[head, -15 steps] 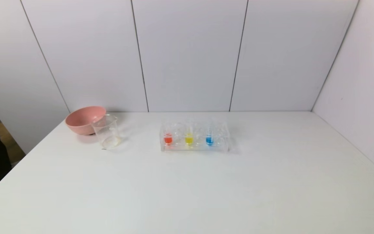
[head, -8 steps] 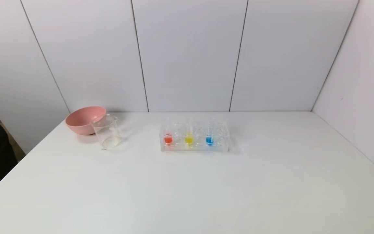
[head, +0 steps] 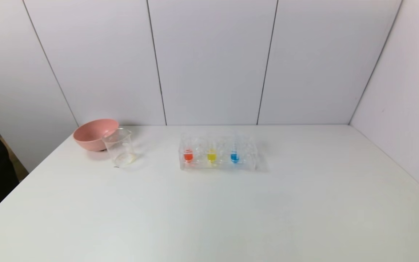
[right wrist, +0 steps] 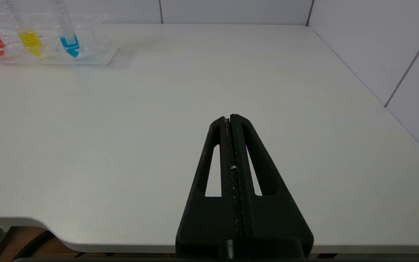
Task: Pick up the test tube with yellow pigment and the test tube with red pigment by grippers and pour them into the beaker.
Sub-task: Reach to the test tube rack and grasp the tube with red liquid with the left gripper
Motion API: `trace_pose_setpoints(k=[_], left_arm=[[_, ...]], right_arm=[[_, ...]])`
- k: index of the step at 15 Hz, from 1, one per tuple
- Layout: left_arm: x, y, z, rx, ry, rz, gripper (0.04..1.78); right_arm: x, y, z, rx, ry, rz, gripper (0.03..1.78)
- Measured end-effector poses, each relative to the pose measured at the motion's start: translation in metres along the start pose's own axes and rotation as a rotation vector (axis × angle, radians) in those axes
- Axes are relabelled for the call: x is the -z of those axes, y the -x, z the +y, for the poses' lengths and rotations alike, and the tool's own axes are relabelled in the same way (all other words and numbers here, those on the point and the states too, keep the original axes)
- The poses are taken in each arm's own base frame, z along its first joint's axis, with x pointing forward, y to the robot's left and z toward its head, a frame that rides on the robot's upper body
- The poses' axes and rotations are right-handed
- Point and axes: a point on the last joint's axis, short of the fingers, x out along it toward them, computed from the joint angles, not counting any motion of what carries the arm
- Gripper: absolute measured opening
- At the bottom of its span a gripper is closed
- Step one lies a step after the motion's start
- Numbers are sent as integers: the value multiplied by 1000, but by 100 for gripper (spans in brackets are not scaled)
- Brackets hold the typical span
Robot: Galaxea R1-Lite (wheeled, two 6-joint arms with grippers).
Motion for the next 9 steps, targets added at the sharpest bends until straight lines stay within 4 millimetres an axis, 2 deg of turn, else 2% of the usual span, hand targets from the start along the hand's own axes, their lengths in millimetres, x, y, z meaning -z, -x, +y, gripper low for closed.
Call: trace_pose_setpoints(k=[2, 5, 9], left_arm=[[-3, -36, 5, 22, 9, 18, 176], [4, -90, 5, 40, 18, 47, 176], [28, -157, -16, 19, 18, 28, 176]], right_arm=[[0, 0, 0, 0, 0, 0, 11], [0, 0, 0, 0, 0, 0, 11], [0, 0, 0, 0, 0, 0, 11]])
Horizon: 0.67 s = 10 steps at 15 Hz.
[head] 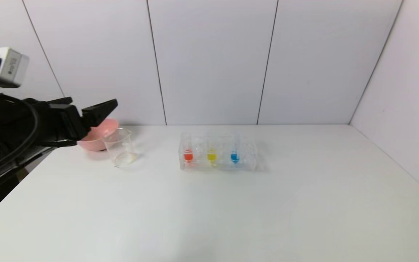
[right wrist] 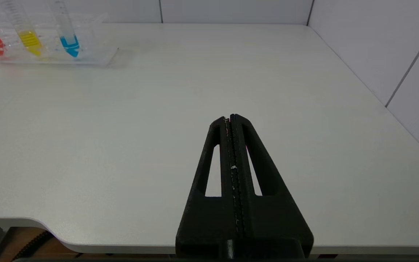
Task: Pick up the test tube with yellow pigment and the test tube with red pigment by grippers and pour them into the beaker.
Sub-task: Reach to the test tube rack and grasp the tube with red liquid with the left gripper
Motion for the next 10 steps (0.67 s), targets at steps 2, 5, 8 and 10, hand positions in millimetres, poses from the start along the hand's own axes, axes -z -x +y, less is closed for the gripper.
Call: trace_pose_setpoints(k=[2, 5, 8, 10], left_arm=[[10, -21, -11, 2, 3, -4, 176], [24, -43, -21, 107, 4, 40, 176], [30, -54, -22, 272, 10, 73, 176], [34, -59, -18, 376, 11, 93, 176]], right_arm=[[0, 0, 0, 0, 0, 0, 11], [0, 0, 0, 0, 0, 0, 11], [0, 0, 0, 0, 0, 0, 11], [0, 0, 0, 0, 0, 0, 11]])
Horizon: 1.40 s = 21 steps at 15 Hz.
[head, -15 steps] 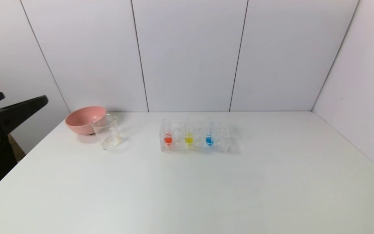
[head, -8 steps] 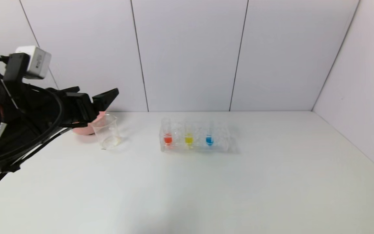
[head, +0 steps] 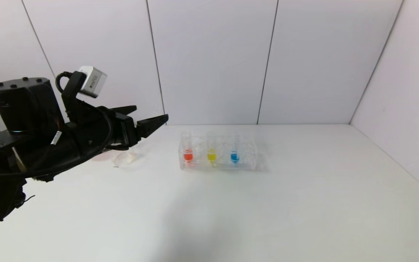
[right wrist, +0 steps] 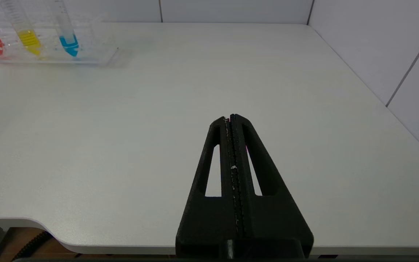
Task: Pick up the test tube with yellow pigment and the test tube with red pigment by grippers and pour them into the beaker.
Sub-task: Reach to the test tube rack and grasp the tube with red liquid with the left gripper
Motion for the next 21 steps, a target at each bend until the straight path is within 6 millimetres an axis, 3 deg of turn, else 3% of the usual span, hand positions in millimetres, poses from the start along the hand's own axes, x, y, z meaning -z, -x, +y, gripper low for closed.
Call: trace_pose_setpoints(k=[5, 11, 21], left_arm=[[9, -20, 22, 113, -13, 1, 176], [26, -37, 36, 366, -61, 32, 176], [57, -81, 58, 472, -197, -20, 176]], right_arm=[[0, 0, 0, 0, 0, 0, 11], [0, 0, 0, 0, 0, 0, 11], [0, 0, 0, 0, 0, 0, 11]])
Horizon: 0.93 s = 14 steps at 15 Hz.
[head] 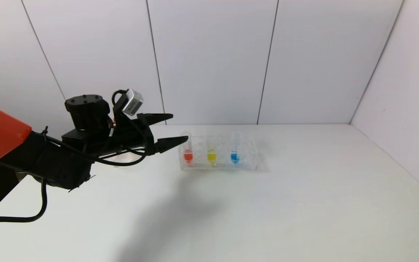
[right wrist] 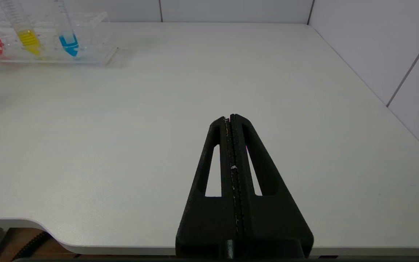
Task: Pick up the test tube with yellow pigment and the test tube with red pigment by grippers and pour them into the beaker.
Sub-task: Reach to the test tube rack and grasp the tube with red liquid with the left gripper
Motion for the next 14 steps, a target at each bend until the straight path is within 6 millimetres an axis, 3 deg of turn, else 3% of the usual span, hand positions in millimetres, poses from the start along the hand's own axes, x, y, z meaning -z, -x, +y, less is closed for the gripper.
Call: trace_pose_setpoints(k=[3, 6, 14], left_arm=[[14, -4, 7, 71, -121, -20, 176], [21, -5, 13, 158, -88, -28, 176], [41, -28, 40, 170, 14, 4, 176]], right_arm=[[0, 0, 0, 0, 0, 0, 11], [0, 0, 0, 0, 0, 0, 11], [0, 0, 0, 0, 0, 0, 11]])
